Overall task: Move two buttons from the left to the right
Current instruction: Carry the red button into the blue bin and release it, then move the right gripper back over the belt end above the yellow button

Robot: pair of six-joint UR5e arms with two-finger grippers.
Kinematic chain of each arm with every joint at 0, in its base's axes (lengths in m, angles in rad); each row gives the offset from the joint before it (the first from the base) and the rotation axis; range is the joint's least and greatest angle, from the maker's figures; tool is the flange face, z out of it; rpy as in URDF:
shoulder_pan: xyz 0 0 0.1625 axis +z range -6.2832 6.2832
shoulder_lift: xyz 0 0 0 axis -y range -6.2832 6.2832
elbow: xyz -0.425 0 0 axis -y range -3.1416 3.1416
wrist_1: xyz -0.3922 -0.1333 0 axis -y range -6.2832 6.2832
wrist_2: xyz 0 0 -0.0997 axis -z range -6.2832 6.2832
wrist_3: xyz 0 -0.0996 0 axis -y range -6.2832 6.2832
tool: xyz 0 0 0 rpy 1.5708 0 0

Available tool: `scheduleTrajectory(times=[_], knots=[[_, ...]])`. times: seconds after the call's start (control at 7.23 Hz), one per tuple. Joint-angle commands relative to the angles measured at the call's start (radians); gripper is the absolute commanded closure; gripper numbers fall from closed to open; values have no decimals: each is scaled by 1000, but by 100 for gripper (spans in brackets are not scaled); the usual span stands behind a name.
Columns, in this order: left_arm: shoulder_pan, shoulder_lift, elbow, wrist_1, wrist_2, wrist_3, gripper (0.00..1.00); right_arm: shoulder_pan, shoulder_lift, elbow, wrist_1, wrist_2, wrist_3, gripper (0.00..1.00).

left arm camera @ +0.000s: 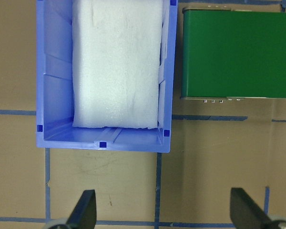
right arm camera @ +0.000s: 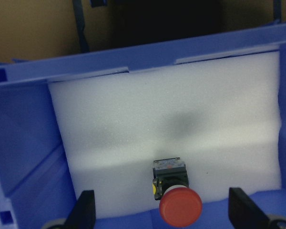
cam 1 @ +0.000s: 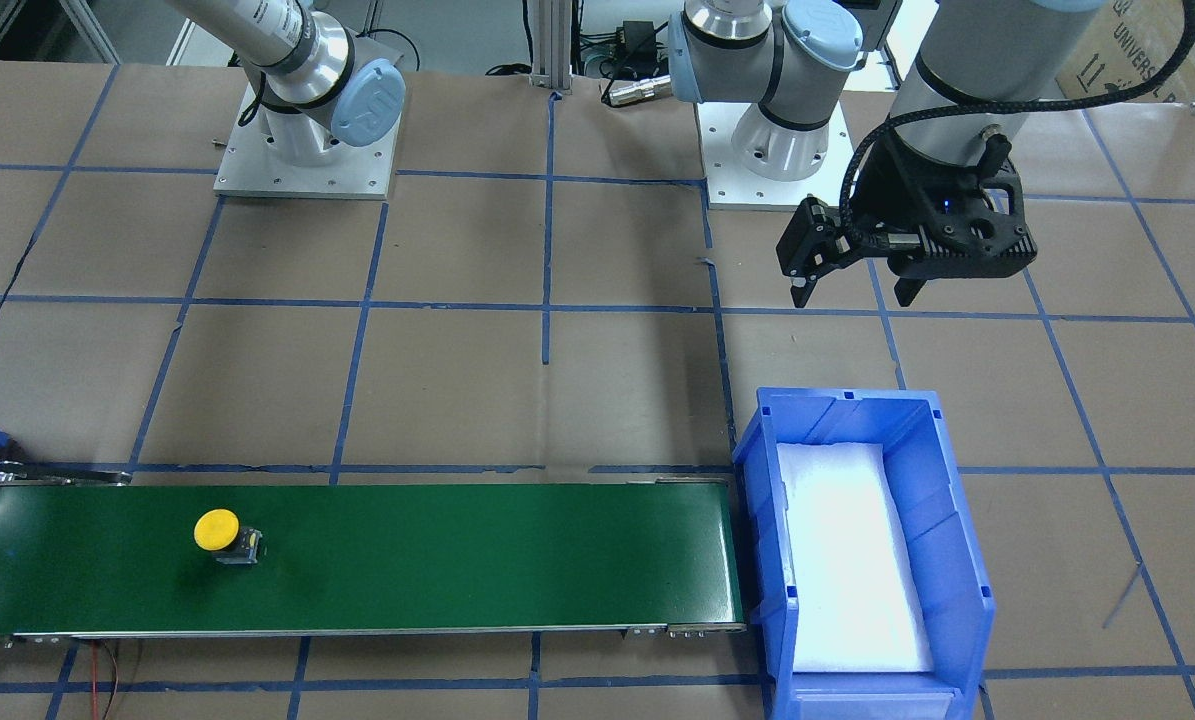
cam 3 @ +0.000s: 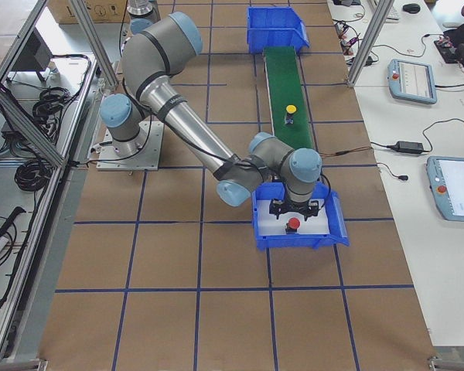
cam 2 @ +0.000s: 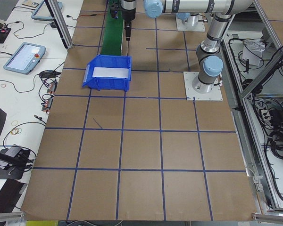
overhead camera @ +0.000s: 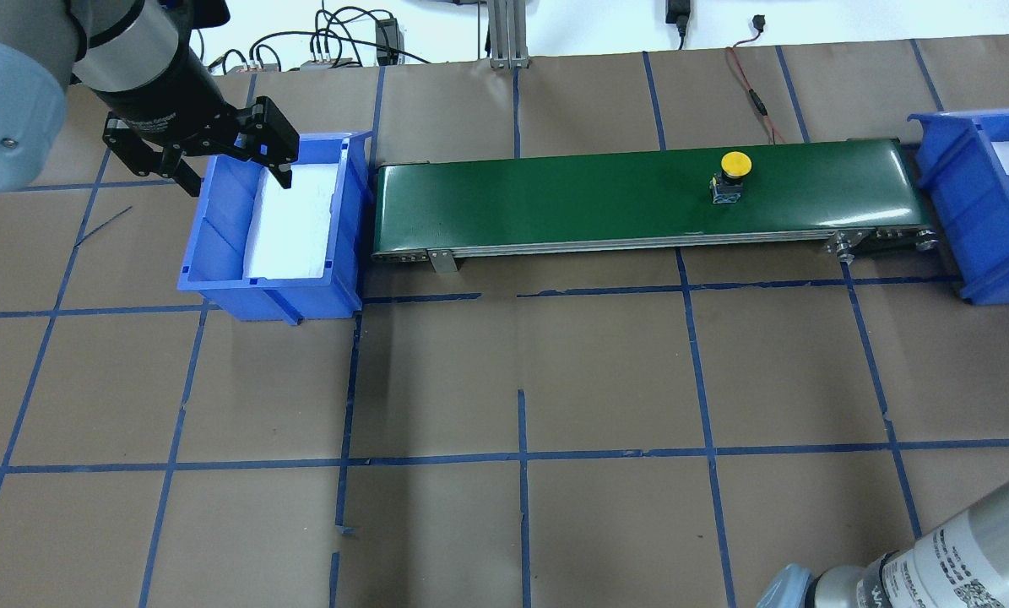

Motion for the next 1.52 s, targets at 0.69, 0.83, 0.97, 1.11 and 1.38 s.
scheduleTrajectory(times=[0.69,0.83,0.97,1.11,1.38], knots=[[-1,1,0,0,7,0,0,420,-76,122,40,-41,420,2],[-1,1,0,0,7,0,0,446,-60,127,19,-41,418,2],[-1,1,0,0,6,0,0,460,-53,128,-16,-41,417,2],[-1,1,0,-1,7,0,0,465,-40,131,-38,-40,362,2],[-1,1,0,-1,4,0,0,471,-36,134,-47,-38,332,2]])
